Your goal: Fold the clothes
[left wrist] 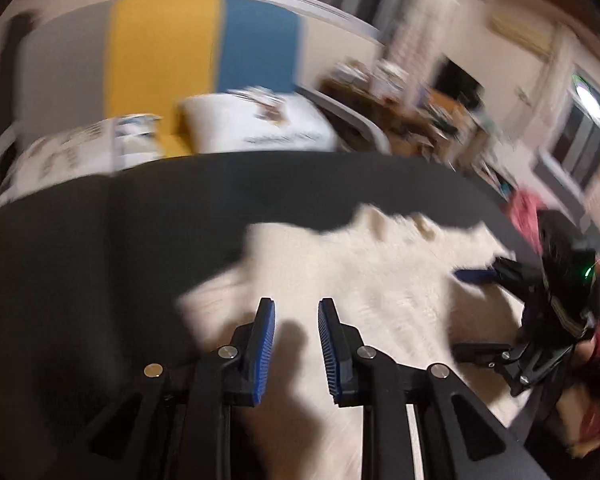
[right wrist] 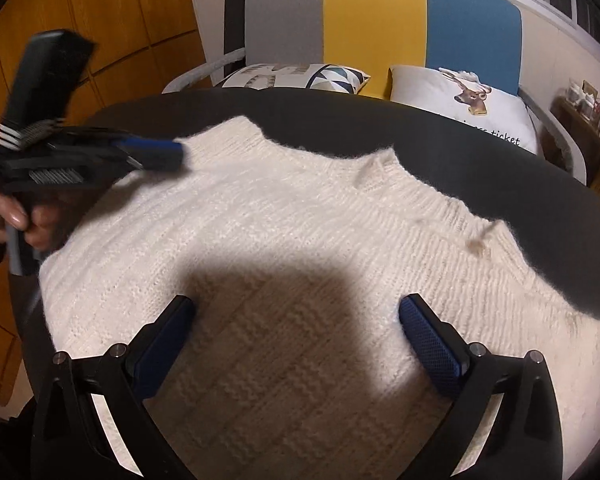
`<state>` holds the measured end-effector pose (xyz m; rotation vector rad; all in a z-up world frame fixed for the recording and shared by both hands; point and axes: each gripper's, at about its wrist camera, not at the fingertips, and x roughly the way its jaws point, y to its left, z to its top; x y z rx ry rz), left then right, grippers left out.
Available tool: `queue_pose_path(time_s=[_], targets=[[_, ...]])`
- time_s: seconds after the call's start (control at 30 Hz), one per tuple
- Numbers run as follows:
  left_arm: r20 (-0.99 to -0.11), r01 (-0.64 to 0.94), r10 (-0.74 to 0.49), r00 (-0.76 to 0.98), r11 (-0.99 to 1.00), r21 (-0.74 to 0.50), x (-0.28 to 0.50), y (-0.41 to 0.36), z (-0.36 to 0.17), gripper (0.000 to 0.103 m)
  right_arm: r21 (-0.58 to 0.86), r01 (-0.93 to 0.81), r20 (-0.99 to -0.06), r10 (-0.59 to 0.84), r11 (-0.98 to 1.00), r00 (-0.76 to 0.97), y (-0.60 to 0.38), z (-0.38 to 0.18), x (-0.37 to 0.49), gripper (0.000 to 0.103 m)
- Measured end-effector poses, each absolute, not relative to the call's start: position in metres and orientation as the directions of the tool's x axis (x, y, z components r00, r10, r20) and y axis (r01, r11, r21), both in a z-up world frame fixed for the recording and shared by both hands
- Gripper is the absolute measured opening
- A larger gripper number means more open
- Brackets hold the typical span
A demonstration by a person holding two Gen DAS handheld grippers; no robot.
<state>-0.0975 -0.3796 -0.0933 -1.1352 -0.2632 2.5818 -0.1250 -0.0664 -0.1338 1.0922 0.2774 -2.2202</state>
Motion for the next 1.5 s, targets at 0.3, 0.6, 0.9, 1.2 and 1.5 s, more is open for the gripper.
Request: queue_pose_path(time_s=[0.3,0.6,0.9,1.2,1.5], targets=[[-0.647,-0.204,0.537,-0.542,-0.830,-0.518,0.000,-0.396,-0.124,0.025,0.086,0.688,-0.772,-0.484,-0.721,-0.412,-0.056,-0.103,-0.065,0.103],[-0.587,-0.187,0.612,-0.530,-0.759,-0.623,-0.001,-0.406,-0.146,0.026,0.041,0.682,-0.736,-0.484,-0.730,-0.474,-0.042,-0.138,-0.045,0.103],[-0.522,-0.376,0.756,-0.396,-0.652,-0.659,-0.007,-0.392,-0.152,0.027,0.110,0.690,-0.757,-0.510,-0.715,-0.408,-0.055,-0.106,-0.048,0.103],[-0.515,-0.473,0.822,-0.245,-0.565,-0.676,-0.013,-0.379,-0.159,0.011,0.281,0.685,-0.723,-0.618,-0.672,-0.309,-0.083,-0.102,-0.091,0.103],[-0.510,-0.503,0.833,-0.213,-0.541,-0.674,-0.001,-0.363,-0.159,0.025,0.115,0.763,-0.840,-0.473,-0.636,-0.268,-0.109,-0.112,-0.086,0.103]])
